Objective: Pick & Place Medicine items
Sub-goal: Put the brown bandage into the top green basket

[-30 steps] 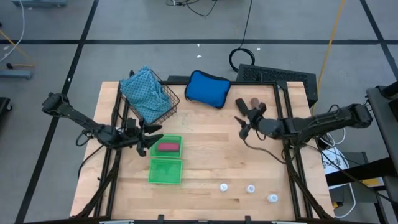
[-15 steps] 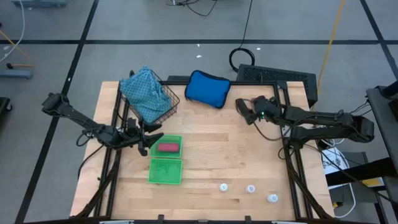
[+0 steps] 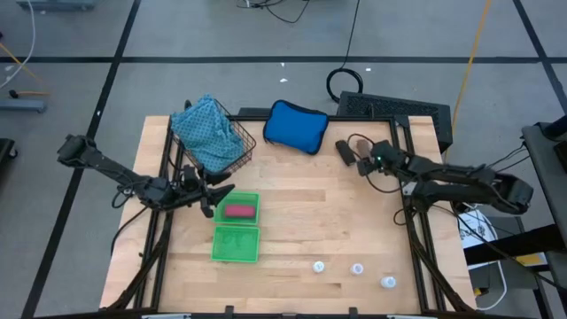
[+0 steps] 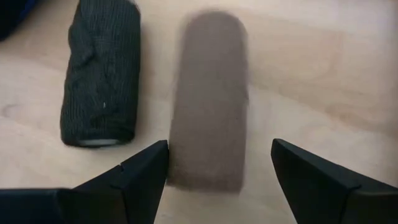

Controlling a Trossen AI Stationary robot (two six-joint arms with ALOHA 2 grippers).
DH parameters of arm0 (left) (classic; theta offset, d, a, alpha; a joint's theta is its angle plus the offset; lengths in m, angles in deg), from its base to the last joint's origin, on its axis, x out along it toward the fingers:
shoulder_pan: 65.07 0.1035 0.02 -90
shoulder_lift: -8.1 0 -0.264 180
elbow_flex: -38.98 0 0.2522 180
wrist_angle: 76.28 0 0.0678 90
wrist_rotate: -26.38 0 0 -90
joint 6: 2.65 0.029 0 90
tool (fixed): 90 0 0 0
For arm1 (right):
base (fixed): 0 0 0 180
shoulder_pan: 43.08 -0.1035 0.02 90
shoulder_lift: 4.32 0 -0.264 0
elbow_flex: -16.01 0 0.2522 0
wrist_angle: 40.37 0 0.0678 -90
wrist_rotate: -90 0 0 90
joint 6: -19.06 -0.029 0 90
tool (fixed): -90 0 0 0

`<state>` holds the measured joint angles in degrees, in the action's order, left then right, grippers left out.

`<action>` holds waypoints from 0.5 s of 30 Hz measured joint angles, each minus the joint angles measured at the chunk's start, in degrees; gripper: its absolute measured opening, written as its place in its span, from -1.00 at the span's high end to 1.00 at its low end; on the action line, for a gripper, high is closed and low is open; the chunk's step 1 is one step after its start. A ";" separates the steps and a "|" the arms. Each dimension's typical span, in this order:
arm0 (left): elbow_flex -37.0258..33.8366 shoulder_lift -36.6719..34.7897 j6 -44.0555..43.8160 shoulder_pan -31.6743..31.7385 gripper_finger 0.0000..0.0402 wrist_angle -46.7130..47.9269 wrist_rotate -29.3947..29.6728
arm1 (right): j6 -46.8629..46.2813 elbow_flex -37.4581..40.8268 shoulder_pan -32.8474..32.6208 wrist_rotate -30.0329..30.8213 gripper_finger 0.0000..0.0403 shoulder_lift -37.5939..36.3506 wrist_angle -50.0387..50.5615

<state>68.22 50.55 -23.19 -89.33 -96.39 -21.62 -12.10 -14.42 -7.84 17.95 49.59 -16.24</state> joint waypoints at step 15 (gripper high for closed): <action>0.00 0.00 -2.11 1.81 -0.25 1.09 -0.07 | 9.72 12.28 0.05 -2.36 -0.23 0.00 -26.15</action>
<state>68.22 50.55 -25.30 -87.53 -95.30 -21.69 -2.38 -2.14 -7.79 15.59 49.59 -42.39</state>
